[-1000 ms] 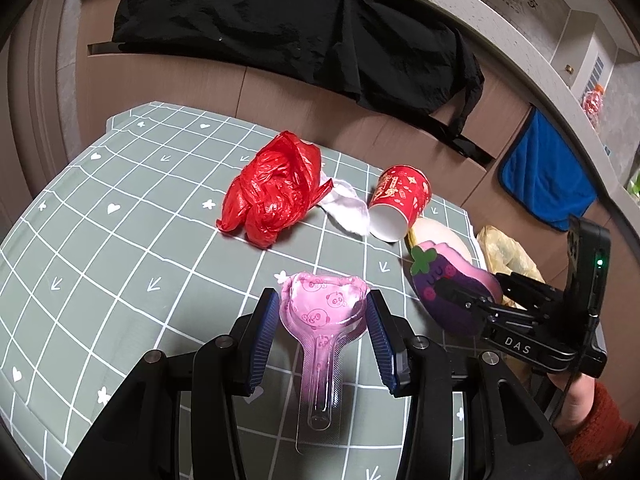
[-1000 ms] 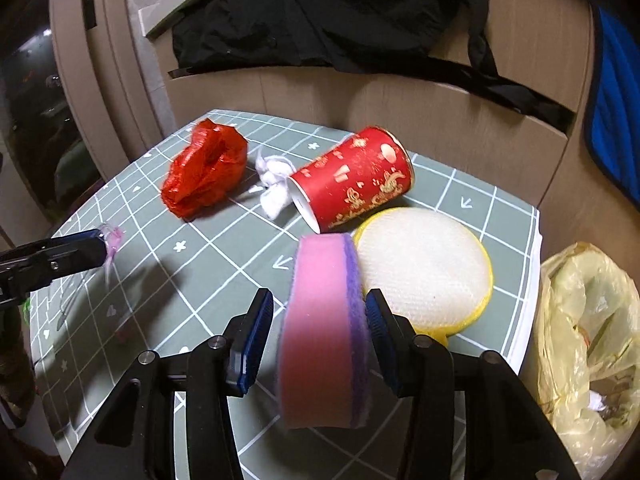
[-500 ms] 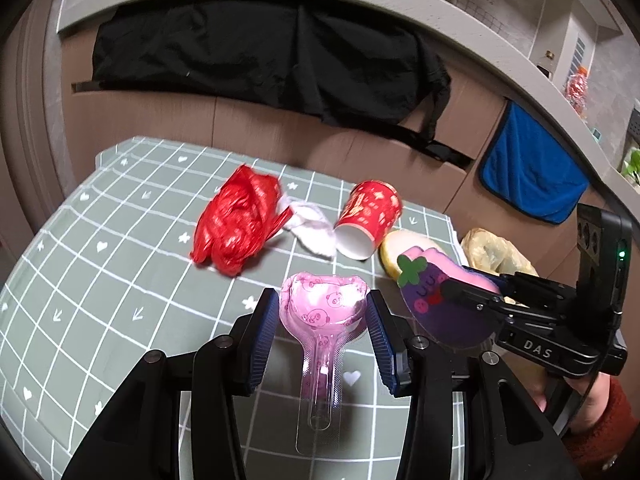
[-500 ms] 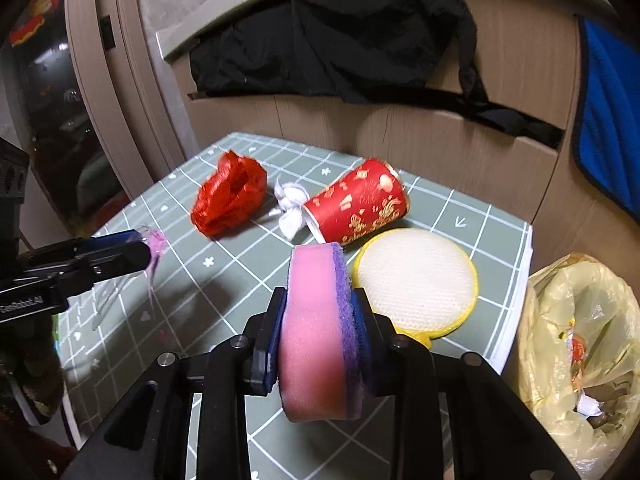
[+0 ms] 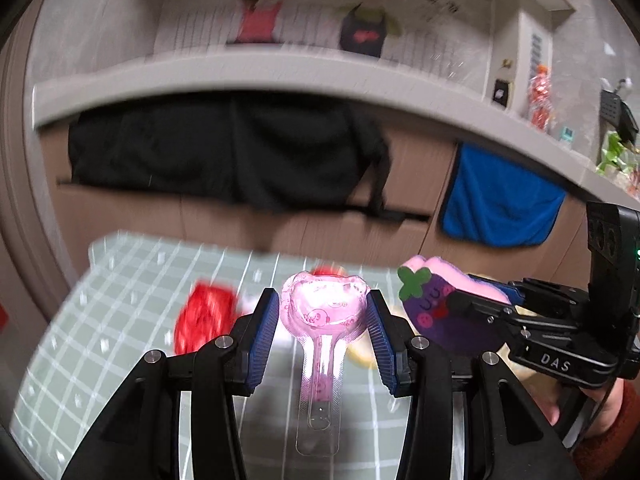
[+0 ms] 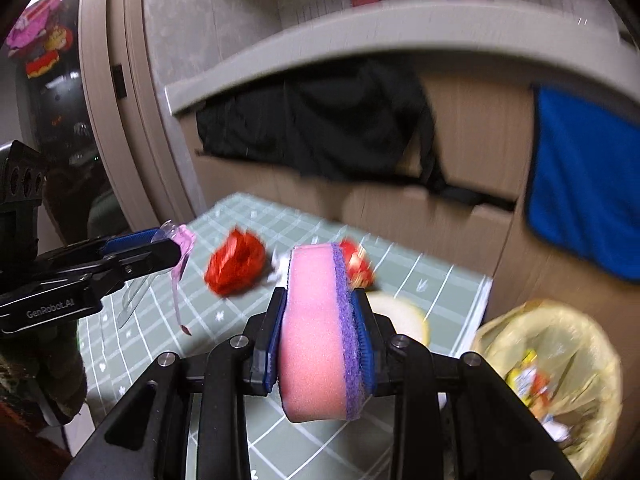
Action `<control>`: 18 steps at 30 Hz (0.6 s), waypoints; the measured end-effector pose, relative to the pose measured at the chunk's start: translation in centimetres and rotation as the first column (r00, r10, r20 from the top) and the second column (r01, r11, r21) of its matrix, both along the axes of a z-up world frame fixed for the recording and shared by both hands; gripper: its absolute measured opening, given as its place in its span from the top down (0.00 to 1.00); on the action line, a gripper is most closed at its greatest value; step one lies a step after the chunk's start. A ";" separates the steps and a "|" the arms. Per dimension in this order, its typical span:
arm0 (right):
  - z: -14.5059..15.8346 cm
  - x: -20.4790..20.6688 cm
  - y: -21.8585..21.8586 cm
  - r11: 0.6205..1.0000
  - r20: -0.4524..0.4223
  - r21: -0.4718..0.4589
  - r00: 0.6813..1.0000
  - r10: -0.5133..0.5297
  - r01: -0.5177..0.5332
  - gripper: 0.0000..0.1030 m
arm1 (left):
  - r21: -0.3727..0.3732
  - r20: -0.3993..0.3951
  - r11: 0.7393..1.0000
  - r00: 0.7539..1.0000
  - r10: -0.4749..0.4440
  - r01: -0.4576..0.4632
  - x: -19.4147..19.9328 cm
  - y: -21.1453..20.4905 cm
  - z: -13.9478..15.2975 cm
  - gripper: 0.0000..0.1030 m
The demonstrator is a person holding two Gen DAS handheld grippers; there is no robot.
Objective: Collect trash
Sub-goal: 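Lift the pink item and sponge and carry both over the bin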
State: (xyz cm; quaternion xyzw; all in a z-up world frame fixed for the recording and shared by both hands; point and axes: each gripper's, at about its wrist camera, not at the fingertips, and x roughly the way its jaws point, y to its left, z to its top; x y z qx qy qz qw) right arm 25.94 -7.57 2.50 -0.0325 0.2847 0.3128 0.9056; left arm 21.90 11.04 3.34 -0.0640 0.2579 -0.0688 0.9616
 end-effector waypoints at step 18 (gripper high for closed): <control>8.6 -0.7 -12.9 0.969 0.251 0.040 0.937 -0.244 0.242 0.72 | 0.003 0.146 0.978 0.967 -0.208 0.210 5.3 -13.3 5.4 0.56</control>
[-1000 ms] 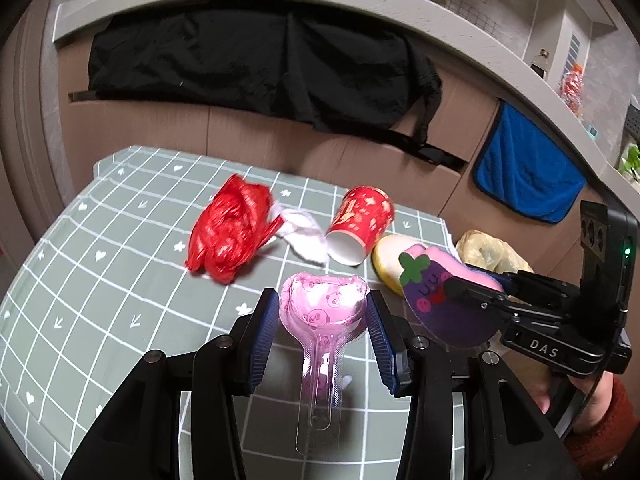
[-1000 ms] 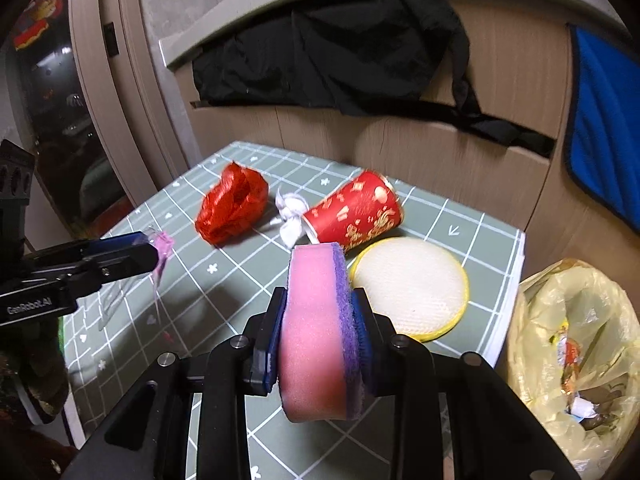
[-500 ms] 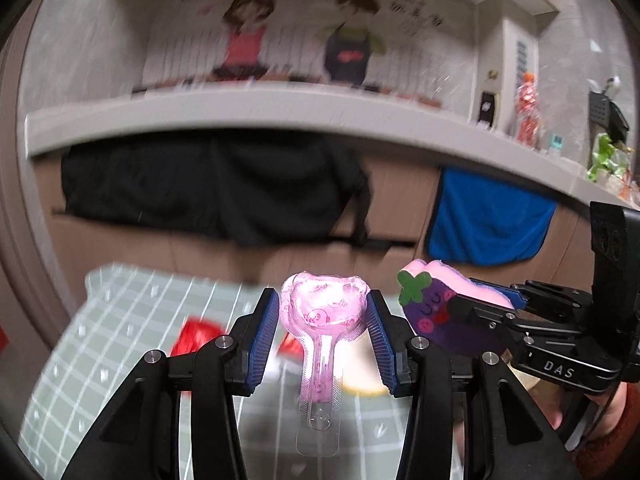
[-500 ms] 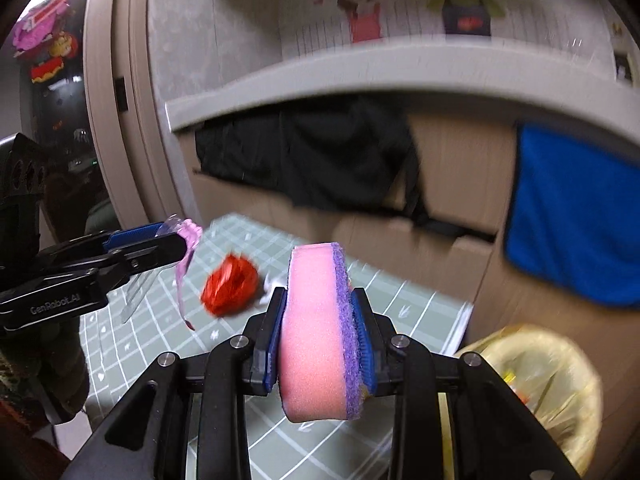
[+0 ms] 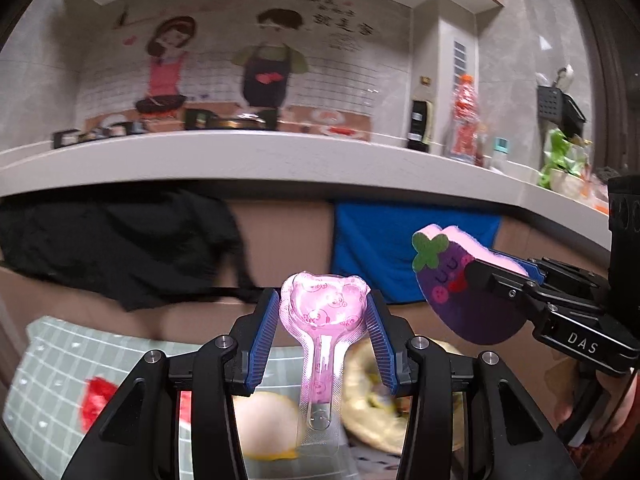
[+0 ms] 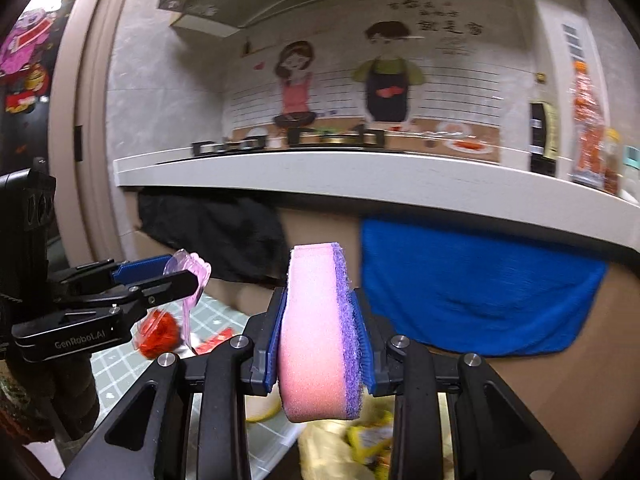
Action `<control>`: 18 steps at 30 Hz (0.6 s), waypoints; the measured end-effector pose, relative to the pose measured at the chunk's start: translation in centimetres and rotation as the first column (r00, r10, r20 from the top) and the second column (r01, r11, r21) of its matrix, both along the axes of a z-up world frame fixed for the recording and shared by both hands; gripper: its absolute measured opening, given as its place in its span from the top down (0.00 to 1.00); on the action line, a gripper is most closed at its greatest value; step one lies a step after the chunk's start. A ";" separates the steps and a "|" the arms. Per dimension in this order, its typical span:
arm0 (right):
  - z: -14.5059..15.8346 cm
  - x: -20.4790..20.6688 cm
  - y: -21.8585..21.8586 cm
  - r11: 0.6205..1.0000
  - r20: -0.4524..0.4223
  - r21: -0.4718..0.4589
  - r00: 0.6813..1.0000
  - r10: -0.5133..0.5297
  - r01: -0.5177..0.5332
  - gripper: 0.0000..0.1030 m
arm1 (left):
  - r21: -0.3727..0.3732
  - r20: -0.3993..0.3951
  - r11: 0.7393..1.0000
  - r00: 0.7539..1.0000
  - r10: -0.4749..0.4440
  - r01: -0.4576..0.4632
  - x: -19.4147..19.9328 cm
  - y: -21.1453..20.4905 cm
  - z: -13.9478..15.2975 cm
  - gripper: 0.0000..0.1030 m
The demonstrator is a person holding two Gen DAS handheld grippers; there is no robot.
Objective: Collect trash
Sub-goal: 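Lift the pink item and sponge and carry both over the bin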
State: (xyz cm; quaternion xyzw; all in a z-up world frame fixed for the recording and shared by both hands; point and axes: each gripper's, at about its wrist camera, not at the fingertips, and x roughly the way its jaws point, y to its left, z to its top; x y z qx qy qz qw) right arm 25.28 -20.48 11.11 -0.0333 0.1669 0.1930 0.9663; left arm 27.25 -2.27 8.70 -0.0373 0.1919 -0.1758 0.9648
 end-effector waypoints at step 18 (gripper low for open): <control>-5.6 2.2 -10.3 0.984 -0.123 0.069 0.980 -0.158 0.167 0.72 | 0.002 -0.154 0.990 0.978 -0.141 0.143 4.6 -10.4 -6.2 0.56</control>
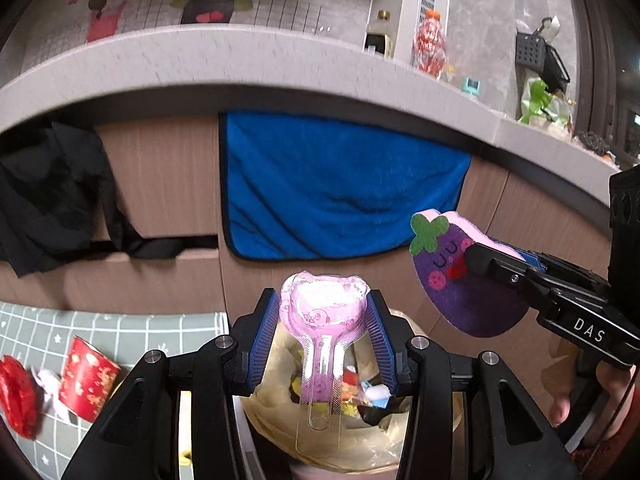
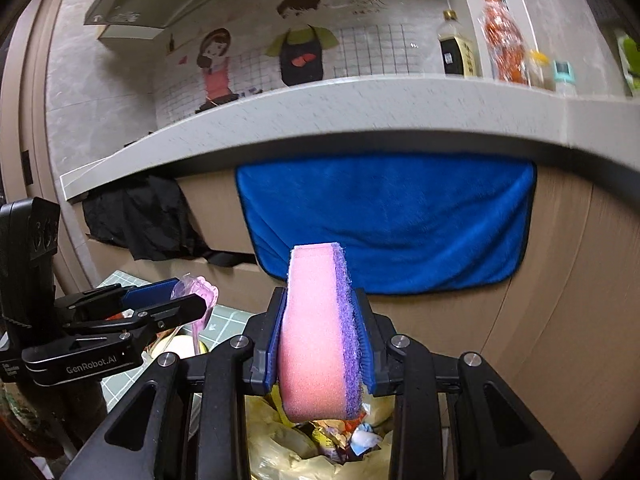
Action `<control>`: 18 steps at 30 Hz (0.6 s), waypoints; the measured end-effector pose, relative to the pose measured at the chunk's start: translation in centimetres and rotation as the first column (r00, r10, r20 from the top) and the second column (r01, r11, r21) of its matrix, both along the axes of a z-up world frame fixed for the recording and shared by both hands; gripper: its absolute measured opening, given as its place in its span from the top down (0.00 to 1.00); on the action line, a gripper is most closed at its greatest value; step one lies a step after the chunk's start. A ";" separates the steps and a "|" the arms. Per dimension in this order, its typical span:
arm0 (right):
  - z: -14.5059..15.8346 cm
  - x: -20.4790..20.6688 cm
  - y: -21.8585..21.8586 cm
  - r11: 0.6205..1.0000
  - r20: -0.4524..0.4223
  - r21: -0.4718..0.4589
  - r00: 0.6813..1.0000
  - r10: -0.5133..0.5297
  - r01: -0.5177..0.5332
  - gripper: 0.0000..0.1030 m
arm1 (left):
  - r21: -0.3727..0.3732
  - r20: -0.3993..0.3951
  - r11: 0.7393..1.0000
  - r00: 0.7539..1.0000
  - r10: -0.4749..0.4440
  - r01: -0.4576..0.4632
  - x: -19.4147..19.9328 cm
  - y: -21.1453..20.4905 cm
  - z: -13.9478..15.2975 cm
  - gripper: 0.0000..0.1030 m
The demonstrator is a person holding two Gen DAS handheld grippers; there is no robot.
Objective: Collect trash
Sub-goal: 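Lift the pink item and sponge and carry both over the bin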
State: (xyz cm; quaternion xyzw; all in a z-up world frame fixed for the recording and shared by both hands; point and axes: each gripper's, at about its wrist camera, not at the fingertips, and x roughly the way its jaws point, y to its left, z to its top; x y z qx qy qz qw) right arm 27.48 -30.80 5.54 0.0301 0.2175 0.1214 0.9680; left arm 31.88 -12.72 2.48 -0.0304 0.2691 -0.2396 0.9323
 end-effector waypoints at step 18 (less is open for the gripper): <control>-5.4 2.8 -1.1 0.999 -0.115 0.048 0.993 -0.013 0.019 0.72 | 0.014 -0.106 1.000 0.994 -0.001 0.002 2.3 -0.9 -3.8 0.56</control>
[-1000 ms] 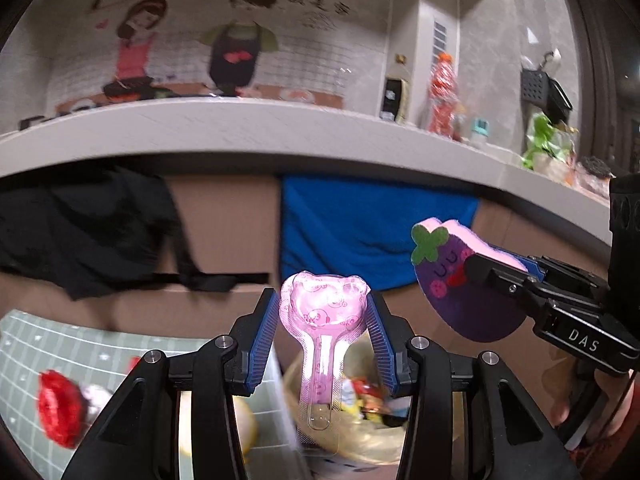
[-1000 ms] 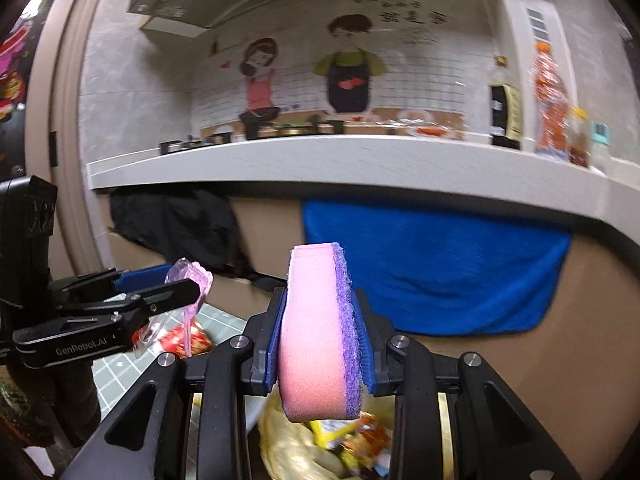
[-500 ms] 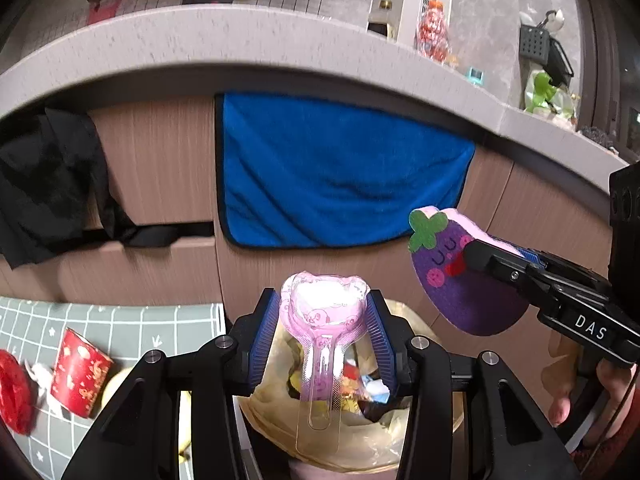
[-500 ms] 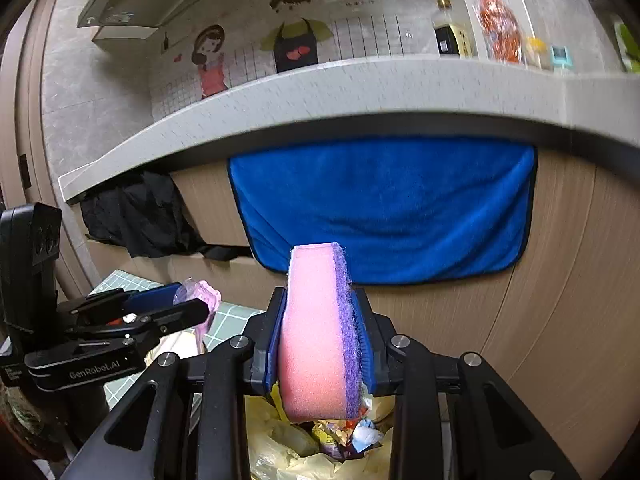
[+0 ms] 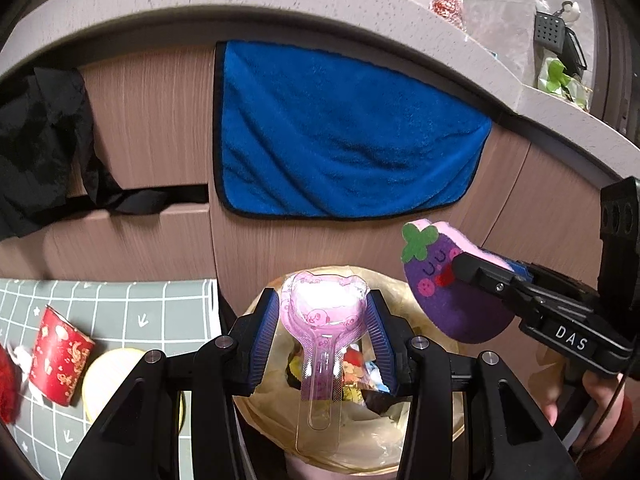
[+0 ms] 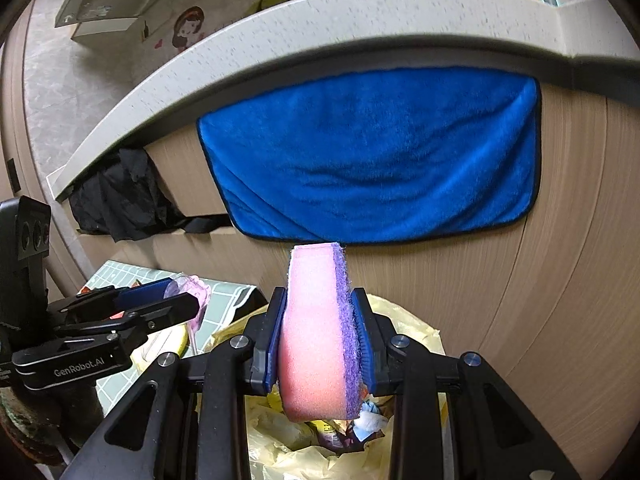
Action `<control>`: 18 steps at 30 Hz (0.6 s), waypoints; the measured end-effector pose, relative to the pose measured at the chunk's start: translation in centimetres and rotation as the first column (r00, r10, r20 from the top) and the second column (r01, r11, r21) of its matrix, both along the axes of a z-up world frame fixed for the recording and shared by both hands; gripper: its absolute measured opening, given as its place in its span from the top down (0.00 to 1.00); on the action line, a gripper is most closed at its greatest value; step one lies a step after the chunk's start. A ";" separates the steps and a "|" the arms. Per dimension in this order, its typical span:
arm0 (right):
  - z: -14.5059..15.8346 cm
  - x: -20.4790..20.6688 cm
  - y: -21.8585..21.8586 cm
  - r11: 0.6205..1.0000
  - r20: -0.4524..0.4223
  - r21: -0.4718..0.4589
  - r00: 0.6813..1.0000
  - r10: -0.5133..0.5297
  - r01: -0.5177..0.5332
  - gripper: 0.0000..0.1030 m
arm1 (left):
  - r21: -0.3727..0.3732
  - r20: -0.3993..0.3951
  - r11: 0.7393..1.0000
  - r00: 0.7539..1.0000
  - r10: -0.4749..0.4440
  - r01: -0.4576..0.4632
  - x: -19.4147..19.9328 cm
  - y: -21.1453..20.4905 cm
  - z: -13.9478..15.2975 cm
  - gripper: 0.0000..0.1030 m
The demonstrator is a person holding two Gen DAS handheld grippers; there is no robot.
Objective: Collect trash
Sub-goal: 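Lift the pink item and sponge and carry both over the bin, then open both tools to drop the pink item and sponge into the bin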
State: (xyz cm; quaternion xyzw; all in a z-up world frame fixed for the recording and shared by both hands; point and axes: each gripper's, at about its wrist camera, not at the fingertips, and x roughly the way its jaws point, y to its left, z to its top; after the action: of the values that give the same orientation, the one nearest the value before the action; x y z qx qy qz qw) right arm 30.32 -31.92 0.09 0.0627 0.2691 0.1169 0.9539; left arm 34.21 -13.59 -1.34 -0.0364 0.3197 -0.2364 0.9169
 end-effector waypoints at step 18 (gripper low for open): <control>-2.6 2.3 -0.5 0.998 -0.058 -0.014 0.997 -0.060 0.059 0.43 | -0.141 -0.156 0.988 0.984 -0.085 0.063 3.5 0.3 -2.9 0.26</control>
State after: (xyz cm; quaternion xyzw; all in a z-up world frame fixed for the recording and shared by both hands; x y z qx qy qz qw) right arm 32.62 -32.44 -2.55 0.0684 0.2956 0.0850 0.9491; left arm 37.74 -13.31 -4.25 -0.1056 0.3774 -0.2877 0.8739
